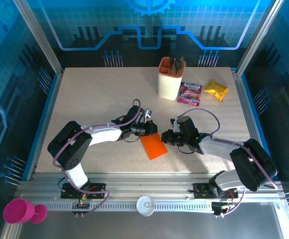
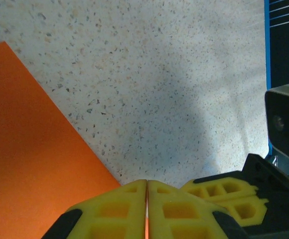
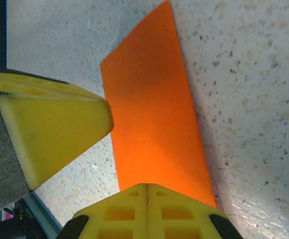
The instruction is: Fold a paper plane with a square sheet of paper (pick it up from the middle)
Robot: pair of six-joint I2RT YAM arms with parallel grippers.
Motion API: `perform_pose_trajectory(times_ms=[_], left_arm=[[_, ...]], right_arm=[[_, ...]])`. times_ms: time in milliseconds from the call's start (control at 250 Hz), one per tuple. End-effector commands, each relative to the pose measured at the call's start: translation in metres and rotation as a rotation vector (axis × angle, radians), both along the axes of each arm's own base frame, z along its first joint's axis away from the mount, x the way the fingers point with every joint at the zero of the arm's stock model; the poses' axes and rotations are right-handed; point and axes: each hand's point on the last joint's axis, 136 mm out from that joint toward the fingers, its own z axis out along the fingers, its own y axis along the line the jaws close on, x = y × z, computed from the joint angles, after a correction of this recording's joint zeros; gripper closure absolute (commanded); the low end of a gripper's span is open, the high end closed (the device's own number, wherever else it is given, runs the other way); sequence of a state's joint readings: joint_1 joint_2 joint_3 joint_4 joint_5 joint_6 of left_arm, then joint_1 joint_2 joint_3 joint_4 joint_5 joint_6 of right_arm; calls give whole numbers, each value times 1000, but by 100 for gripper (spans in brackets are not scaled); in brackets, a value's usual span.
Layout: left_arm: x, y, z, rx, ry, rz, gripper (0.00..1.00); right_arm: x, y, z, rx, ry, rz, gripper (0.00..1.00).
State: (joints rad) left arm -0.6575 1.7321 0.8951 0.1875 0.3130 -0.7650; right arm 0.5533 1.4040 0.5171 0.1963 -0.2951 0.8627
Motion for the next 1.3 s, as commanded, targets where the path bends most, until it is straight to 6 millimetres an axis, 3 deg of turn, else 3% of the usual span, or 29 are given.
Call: perform_pose_trajectory(times_ms=[0, 220, 483, 939, 1091, 1294], left_arm=[[3, -9, 0, -48, 10, 1, 91], [7, -13, -11, -38, 21, -3, 93], [8, -7, -40, 25, 48, 4, 96], [18, 15, -79, 127, 103, 51, 100], [21, 17, -73, 113, 92, 54, 100], [11, -6, -26, 14, 52, 11, 100]], right_arm=[[-4, 4, -8, 24, 12, 37, 100], [3, 13, -15, 56, 23, 39, 100], [10, 22, -32, 85, 58, 35, 100], [-25, 0, -60, 52, 126, 32, 100], [-40, -14, -73, -20, 173, 25, 100], [-41, -18, -82, -45, 202, 2, 100]])
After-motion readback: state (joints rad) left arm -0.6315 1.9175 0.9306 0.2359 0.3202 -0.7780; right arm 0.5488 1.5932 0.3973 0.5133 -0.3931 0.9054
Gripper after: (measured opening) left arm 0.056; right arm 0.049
